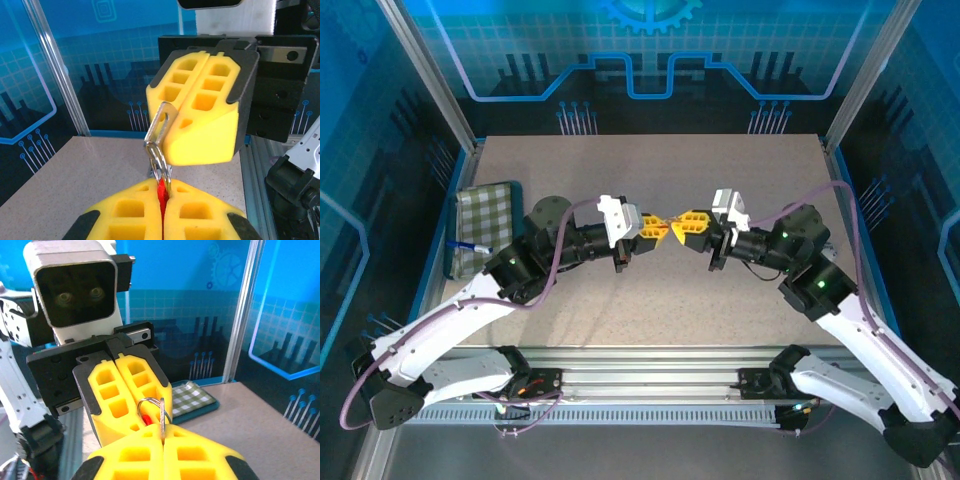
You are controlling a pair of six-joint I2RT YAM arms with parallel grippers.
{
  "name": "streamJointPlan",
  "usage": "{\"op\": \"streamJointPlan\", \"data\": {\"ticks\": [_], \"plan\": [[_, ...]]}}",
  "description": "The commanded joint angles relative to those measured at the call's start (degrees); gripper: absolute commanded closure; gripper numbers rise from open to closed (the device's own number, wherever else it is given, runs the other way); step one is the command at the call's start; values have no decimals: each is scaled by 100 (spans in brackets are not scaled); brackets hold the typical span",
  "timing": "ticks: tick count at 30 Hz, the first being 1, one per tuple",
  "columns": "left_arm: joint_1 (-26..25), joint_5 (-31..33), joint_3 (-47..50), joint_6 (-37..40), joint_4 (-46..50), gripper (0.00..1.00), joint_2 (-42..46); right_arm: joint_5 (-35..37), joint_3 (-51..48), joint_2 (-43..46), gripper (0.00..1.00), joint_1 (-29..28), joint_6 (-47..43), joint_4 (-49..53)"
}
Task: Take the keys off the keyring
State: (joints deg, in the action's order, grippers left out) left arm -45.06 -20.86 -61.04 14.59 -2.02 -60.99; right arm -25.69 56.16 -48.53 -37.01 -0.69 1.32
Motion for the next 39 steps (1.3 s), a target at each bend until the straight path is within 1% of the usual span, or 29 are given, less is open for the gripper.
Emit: {"op": "streamJointPlan", "data": {"ticks": [1, 2, 4, 6, 8, 11, 15, 17, 20, 25, 27, 29, 31, 32, 35, 37, 39], "plan": [[-2, 74, 48, 97, -108, 100, 86, 443, 80, 78, 100, -291, -905, 310], [-4, 89, 49, 105, -114, 100, 86, 535, 104, 57, 100, -392, -1082, 387], [-10, 109, 94, 106, -200, 100, 109, 1101, 95, 46, 100, -749, -1646, 550], [-8, 126, 177, 63, -353, 100, 165, 1470, 29, 41, 100, -915, -1927, 594], [-10, 141, 197, 62, -393, 100, 192, 1663, -22, 33, 100, -919, -1964, 589], [-7, 118, 292, 36, -530, 100, 260, 1809, -245, 134, 100, -918, -1915, 287], [-4, 145, 402, -10, -620, 100, 358, 2020, -372, 173, 100, -895, -1617, 63], [-6, 142, 465, -65, -732, 100, 393, 1783, -387, 139, 100, -730, -1302, 9], [-5, 204, 544, -146, -952, 100, 438, 1623, -526, 141, 100, -620, -914, -290], [5, 214, 622, -307, -1247, 100, 474, 1745, -844, 203, 100, -587, -625, -648], [0, 199, 627, -322, -1269, 100, 465, 1634, -949, 221, 100, -527, -307, -879], [3, 175, 628, -383, -1331, 100, 448, 1519, -991, 188, 100, -525, -171, -1007], [8, 170, 619, -424, -1377, 100, 448, 1464, -1079, 194, 100, -562, -283, -1128], [9, 187, 643, -447, -1440, 100, 454, 1594, -1131, 214, 100, -613, -388, -1185], [6, 197, 629, -459, -1449, 100, 457, 1577, -1168, 268, 100, -642, -687, -1061], [6, 203, 579, -472, -1335, 100, 448, 1564, -1186, 338, 100, -746, -1027, -970], [57, 188, 551, -546, -1310, 100, 456, 1704, -1125, 373, 100, -911, -1497, -693]]}}
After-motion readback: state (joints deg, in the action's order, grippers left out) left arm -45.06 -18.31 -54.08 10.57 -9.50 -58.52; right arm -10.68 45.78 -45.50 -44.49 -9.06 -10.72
